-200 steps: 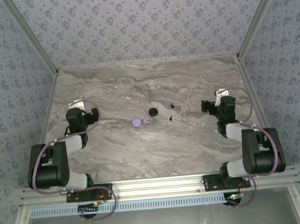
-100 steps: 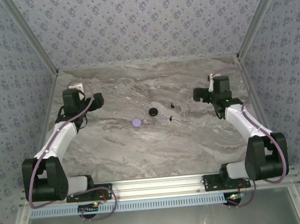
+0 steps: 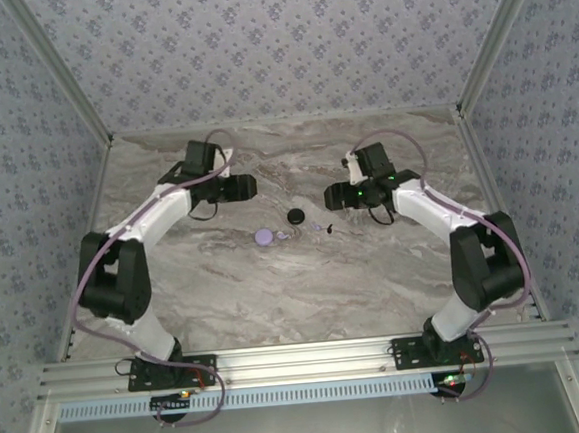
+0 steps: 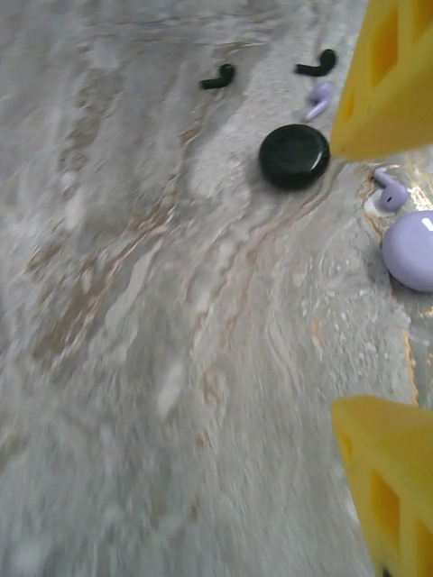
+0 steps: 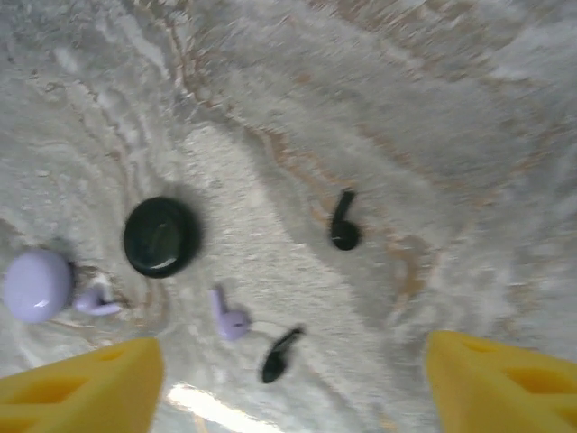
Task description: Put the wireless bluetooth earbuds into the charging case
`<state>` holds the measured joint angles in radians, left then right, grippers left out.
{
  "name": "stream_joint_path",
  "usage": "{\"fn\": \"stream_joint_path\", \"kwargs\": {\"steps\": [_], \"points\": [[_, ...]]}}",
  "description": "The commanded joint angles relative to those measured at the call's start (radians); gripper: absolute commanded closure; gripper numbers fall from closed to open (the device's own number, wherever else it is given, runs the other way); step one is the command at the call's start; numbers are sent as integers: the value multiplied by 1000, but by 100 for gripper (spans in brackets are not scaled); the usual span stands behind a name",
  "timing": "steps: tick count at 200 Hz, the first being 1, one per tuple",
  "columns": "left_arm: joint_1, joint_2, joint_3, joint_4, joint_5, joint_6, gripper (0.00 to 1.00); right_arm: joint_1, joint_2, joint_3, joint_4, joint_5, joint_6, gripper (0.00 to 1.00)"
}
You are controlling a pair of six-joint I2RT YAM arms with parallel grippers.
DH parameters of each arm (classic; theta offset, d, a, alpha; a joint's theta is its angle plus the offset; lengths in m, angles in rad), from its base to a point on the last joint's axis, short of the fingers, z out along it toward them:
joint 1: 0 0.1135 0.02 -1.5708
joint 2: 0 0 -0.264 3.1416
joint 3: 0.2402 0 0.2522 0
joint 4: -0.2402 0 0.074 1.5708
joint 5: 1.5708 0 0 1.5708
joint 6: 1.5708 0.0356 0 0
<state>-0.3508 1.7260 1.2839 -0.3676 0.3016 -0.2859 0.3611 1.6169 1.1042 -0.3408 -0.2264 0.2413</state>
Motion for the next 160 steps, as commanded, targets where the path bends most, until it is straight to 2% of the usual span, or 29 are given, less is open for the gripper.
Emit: {"fn": "stream_joint_path", "kwargs": {"steps": [1,12,31,40,84,106,160], "points": [[-38,74,91,-91,35,4,39,31,70,79,-76,-95,20,36],[-54,116,124,-102,37,1,44,47,108,123,-92,-106,27,44],[-66,186,183,-125,28,-23,48,78,164,165,-108,-104,42,48],[-67,217,207,-134,34,-33,53,91,186,184,-117,-93,53,53],[-91,317,290,-170,77,-38,58,128,280,267,-165,-64,100,74],[-94,357,313,-175,104,-51,64,133,325,293,-183,-77,121,84],[-111,434,360,-196,137,-61,72,145,376,318,-188,-77,159,85]]}}
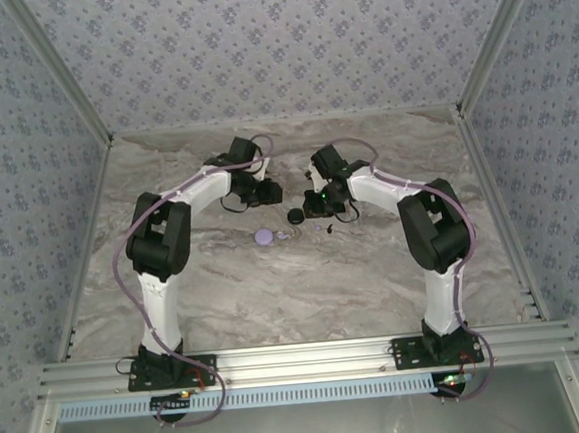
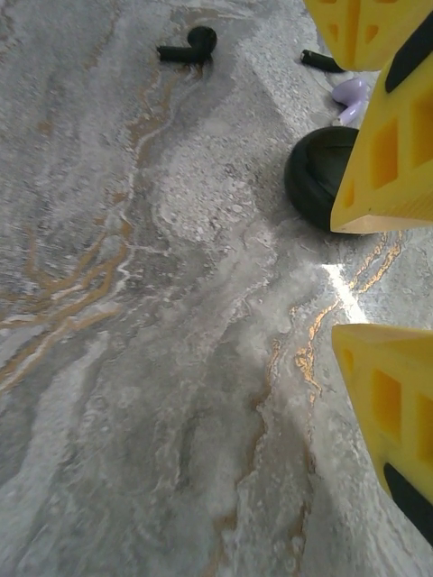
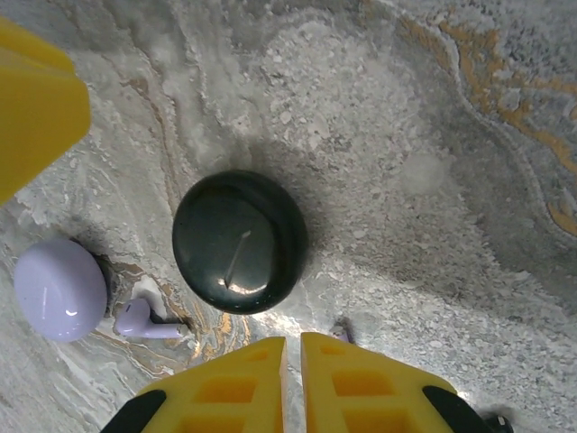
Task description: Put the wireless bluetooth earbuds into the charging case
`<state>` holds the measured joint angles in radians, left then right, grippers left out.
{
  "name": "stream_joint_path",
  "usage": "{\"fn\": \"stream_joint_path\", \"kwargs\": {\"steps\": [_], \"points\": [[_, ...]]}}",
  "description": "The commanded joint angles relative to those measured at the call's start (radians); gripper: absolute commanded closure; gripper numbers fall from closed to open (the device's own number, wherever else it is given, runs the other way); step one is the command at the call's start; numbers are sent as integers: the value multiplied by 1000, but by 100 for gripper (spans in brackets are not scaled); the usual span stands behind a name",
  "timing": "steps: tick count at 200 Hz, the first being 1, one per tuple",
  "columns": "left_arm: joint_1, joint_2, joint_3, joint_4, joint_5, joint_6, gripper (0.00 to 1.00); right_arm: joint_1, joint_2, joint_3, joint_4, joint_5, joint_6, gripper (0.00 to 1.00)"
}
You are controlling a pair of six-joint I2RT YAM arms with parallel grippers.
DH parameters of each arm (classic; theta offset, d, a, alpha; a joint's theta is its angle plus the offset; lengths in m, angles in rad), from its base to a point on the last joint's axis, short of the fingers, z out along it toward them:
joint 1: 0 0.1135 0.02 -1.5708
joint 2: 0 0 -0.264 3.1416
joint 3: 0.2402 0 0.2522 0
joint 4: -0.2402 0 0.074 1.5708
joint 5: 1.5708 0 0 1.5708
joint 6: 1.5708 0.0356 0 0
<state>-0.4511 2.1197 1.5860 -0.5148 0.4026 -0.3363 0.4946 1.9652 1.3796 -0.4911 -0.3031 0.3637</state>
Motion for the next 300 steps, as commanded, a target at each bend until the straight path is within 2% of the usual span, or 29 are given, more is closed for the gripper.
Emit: {"fn": "stream_joint_path", "kwargs": {"steps": [1,39,57,102,187,245,300], "points": [[-12,42,60,-49,37,-11,72,12,29,44,-38,-1,36,85],[-21,79,82,-60,50,-23,75,17,63,63,-43,4,54,86],[-21,92,94,-75,57,-25,79,16,79,76,-51,11,63,86],[-32,91,79,-89,61,-21,80,16,104,91,-48,12,75,87],[-59,15,-37,-69,-14,-66,81,13,158,149,-55,25,88,87],[-75,-32,-99,-48,17,-86,81,10,210,222,-90,12,66,87],[-76,-63,-119,-62,-12,-103,79,-7,225,277,-145,47,37,85]]}}
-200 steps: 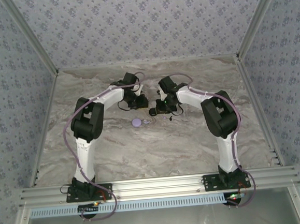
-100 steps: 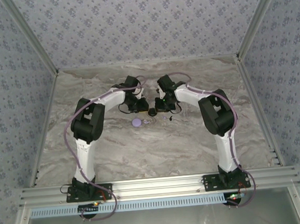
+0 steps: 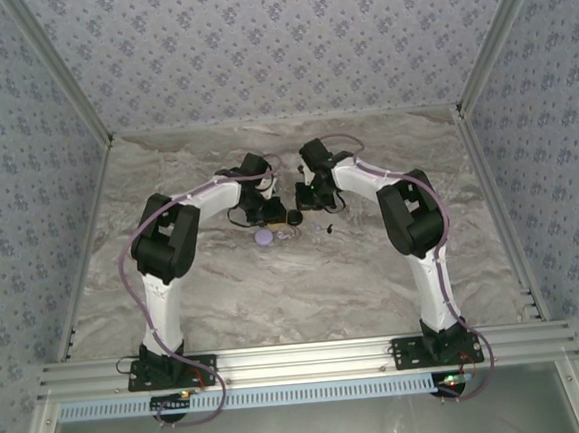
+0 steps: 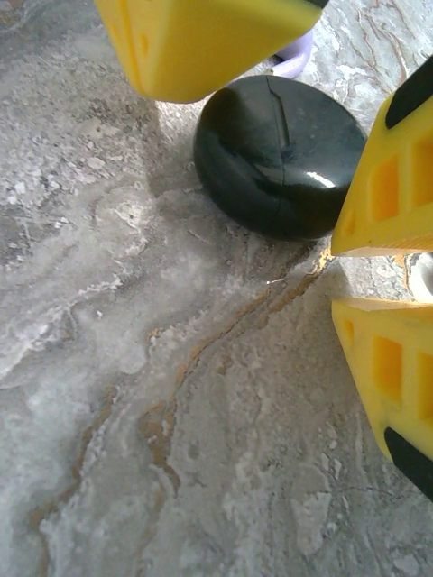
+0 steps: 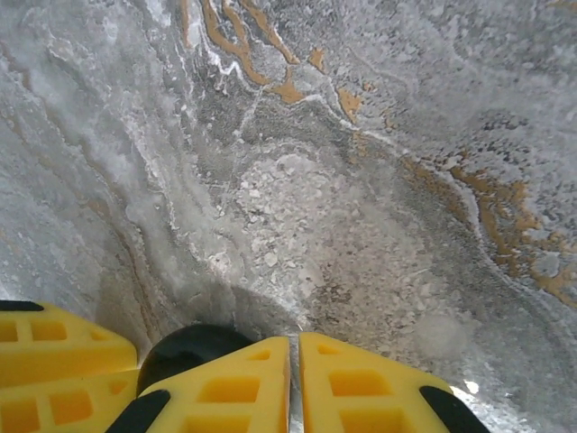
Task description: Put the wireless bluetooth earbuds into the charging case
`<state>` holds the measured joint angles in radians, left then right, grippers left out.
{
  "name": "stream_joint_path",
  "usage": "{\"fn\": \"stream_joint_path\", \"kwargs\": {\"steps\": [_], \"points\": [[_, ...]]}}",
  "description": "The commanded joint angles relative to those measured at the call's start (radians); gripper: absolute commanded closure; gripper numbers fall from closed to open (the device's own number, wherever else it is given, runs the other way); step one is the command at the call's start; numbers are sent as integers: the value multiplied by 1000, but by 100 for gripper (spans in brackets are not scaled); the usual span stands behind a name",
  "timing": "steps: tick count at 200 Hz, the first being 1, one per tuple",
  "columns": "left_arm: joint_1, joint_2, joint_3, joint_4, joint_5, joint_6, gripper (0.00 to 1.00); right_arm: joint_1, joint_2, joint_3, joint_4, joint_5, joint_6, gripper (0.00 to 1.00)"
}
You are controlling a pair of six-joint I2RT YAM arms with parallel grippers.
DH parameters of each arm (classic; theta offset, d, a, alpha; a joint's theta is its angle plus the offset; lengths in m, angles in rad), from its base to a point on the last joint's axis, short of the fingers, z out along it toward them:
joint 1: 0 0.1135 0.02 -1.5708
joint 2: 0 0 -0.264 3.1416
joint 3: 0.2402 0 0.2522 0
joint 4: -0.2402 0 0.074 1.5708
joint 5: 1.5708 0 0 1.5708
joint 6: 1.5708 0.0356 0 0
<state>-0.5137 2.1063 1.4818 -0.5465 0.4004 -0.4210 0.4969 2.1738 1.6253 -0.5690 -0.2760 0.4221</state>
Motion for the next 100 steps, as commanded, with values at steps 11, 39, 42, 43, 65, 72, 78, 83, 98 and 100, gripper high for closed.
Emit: {"fn": "stream_joint_path", "kwargs": {"steps": [11,39,42,43,65,72,78,83,98,100], "points": [[-14,-61,-16,-37,-24,-19,79,-18,6,29,-72,20,-23,85],[-4,-90,-10,-42,-45,-15,76,-38,-48,-10,-66,21,-24,83],[-1,-93,-9,-43,-44,-15,76,-40,-55,-15,-65,18,-22,83],[0,-93,-8,-43,-43,-15,76,-42,-58,-17,-65,17,-23,83],[21,-102,6,-37,-27,-16,74,-55,-109,-68,-47,3,-15,81],[30,-100,13,-34,-16,-16,73,-61,-124,-85,-37,-15,-12,80],[36,-99,17,-28,-2,-16,72,-63,-135,-99,-37,-33,-9,79],[42,-95,22,-24,11,-16,71,-66,-144,-109,-23,-49,-4,79],[56,-84,31,-10,43,-20,69,-70,-165,-143,23,-105,13,77],[57,-82,32,-8,46,-21,68,-70,-166,-147,29,-114,16,76]]}}
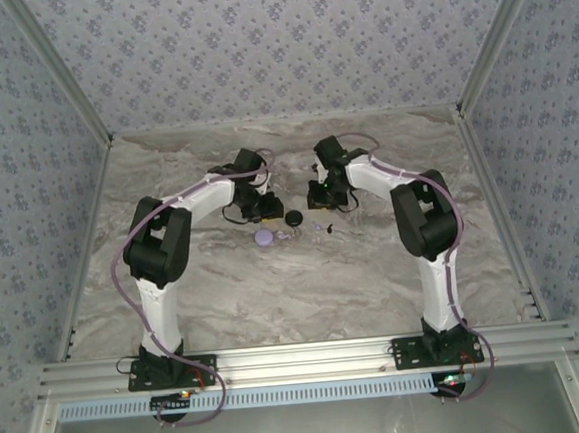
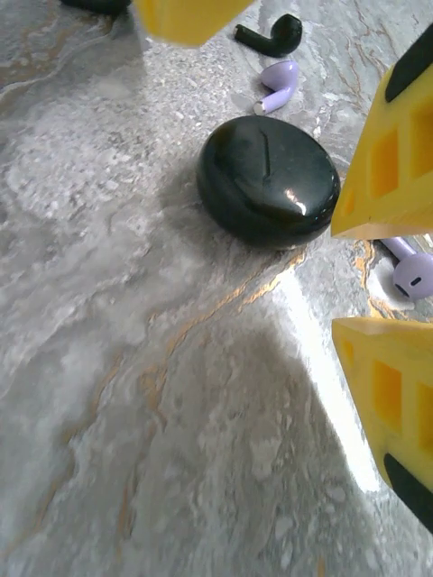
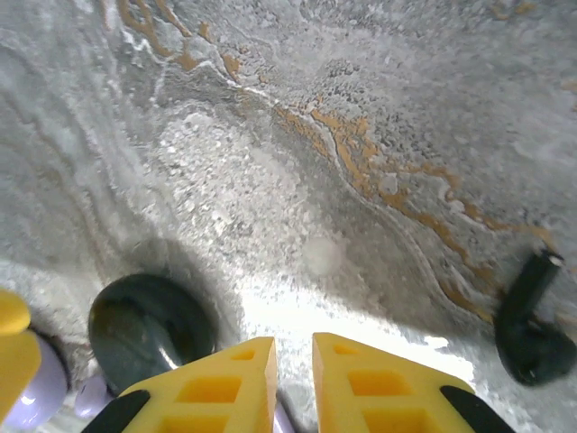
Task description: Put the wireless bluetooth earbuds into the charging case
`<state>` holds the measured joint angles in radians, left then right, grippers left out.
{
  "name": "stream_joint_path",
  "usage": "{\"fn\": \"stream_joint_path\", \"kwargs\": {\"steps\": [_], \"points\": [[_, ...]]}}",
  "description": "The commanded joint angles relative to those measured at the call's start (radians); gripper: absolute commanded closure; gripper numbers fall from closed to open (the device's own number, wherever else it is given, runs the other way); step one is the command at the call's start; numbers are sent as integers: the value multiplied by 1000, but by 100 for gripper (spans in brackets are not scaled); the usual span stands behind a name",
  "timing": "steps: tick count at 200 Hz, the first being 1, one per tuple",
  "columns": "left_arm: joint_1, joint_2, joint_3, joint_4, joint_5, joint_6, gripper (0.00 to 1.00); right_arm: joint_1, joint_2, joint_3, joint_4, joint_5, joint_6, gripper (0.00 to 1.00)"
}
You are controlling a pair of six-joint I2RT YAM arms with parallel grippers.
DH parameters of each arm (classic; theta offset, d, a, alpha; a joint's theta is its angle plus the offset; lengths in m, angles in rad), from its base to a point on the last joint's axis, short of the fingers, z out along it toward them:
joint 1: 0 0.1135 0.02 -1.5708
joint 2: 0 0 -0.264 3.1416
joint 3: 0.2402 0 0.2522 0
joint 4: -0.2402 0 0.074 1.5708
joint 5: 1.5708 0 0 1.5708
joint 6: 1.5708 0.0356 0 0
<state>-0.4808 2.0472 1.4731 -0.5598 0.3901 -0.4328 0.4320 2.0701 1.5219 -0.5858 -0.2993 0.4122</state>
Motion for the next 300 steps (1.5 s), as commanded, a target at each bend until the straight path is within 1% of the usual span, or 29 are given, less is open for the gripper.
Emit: {"fn": "stream_joint_path", "kwargs": {"steps": [1,35,85,142,233,300], "points": [[26,-23,41,6,58,-10,68,-5,-63,-46,49,-95,28,76],[43,5,36,45,108,-30,63,-2,-61,-91,134,-197,93,73],[44,27,8,98,178,-48,59,13,-25,-89,157,-240,121,71],[44,36,-27,118,195,-51,57,23,11,-81,146,-234,128,71],[26,73,-31,129,219,-63,57,25,41,-81,152,-231,141,76],[18,76,-87,230,274,-146,57,26,57,-89,163,-230,154,78]]}}
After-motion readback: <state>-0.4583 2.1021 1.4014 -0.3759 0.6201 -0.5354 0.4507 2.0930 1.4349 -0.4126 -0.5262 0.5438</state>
